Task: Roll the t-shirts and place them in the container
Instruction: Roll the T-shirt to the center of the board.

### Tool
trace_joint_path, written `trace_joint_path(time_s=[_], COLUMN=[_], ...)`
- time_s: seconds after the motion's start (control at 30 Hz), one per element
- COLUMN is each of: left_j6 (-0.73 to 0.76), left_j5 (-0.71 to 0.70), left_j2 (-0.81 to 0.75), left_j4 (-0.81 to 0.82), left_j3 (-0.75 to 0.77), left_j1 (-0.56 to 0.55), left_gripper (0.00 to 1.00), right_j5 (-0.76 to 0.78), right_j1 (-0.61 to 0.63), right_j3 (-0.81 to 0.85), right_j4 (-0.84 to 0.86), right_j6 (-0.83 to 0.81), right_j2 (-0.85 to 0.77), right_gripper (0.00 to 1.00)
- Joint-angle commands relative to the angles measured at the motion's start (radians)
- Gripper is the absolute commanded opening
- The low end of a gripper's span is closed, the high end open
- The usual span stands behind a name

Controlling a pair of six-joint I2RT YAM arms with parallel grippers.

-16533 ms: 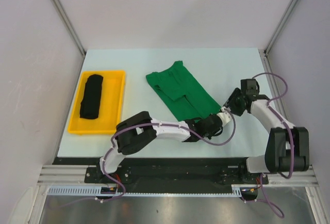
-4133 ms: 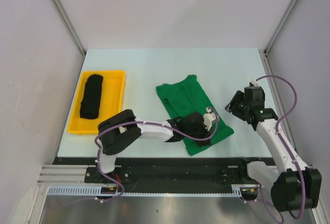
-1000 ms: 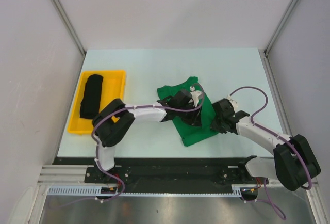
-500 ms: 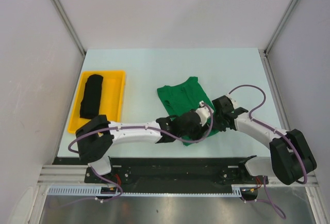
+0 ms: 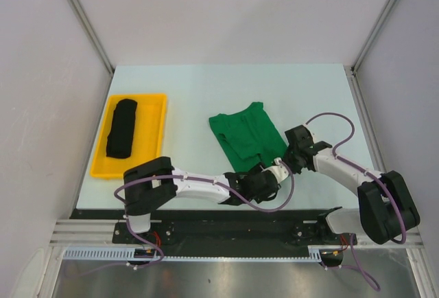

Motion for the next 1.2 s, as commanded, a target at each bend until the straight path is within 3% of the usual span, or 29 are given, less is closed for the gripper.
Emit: trace_joint_path(time_s=[0.0,0.13,0.27,0.47,0.6,0.8,1.03,1.17], left_j6=[0.028,0.026,-0.009,-0.096,-0.220,-0.357,-0.457,-0.498], left_j5=[-0.017,0.004,0.073,0.292,0.591,0.881,1.078,1.138], left_j2=[0.011,0.036,0.054,-0.009,-0.040,-0.012,0.063,0.098], left_j4=[0.016,0.011,0.013,0.095,0.198,0.289,0.315,0.324], left_j3=[0.026,0.029,0.025,-0.050,-0.119,-0.184,-0.181,-0.178], left_j1=[-0.015,-0.014,0.003,0.083,0.169,0.271,0.362,0.394], left_gripper=[0.63,0.52,0.21,0.06,0.04,0.05,0.07,0.07], right_j5=[-0.007,-0.017,-0.036,-0.036,0.011,0.076,0.102,0.159], right_j1=[-0.019,-0.029,-0.043,-0.066,-0.080,-0.063,0.041,0.136], right_j3=[0.033,0.035,0.038,0.049,0.052,0.046,-0.007,-0.025], right_j4=[0.030,0.030,0.031,0.002,-0.065,-0.174,-0.170,-0.153], right_j6=[-0.015,-0.023,-0.037,-0.064,-0.067,-0.058,-0.020,0.012], right_j2=[0.008,0.003,-0.006,-0.084,-0.181,-0.327,-0.385,-0.353], right_gripper=[0.23,0.24,0.27,0.40,0.41,0.37,0.33,0.26])
